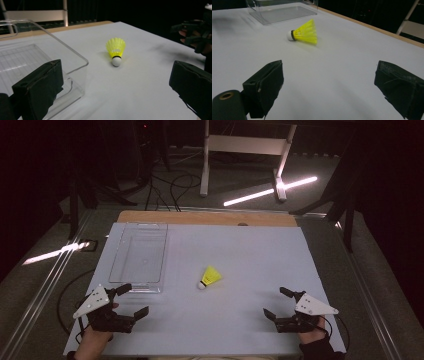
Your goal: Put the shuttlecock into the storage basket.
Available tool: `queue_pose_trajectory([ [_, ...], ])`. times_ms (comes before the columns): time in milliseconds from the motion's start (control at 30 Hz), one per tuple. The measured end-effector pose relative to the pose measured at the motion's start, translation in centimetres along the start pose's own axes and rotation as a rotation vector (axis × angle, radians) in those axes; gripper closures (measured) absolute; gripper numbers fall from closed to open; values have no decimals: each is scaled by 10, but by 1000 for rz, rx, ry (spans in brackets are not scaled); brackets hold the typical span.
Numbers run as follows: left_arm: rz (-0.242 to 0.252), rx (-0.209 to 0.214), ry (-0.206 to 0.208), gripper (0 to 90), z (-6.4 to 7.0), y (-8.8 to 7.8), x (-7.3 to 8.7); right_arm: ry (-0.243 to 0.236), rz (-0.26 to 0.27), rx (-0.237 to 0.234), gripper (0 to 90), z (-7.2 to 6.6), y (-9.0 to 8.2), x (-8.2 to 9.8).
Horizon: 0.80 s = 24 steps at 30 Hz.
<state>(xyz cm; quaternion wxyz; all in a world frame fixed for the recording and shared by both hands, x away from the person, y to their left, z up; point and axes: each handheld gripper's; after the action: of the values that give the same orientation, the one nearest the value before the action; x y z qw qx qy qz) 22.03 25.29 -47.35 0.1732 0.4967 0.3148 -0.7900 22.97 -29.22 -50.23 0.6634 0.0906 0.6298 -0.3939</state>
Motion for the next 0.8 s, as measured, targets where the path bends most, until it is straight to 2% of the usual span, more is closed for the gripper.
queue_pose_trajectory([
  [33, 0, 0, 0, 1, 0, 0, 0, 0, 0, 0, 87, 0, 0, 0],
  [167, -57, 16, 45, 1, 2, 0, -11, 2, -1, 1, 87, -1, 0, 0],
  [233, -74, 28, 51, 1, 3, 0, -16, -1, 4, 1, 88, 0, 0, 0],
  [400, -172, 38, 94, 1, 6, 4, -26, 3, -1, 2, 87, 0, 0, 0],
  [533, -204, 55, 100, 1, 8, 5, -34, 5, 0, 1, 87, 0, 0, -1],
  [600, -223, 53, 119, 1, 10, 5, -39, 5, 1, 0, 87, 1, 0, 0],
  [800, -297, 78, 142, 1, 14, 8, -51, -4, 4, 2, 87, -1, -1, -2],
])
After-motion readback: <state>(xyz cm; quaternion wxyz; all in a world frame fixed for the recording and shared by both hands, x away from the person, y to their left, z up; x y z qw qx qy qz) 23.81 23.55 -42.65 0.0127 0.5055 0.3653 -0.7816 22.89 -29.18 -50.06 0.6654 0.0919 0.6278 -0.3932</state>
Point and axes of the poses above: each handheld gripper's, and its own axes: y roughly forward along the jaws, x roughly out of its underside, z roughly to its right, and after that the axes turned 9 degrees about -y, right-handed
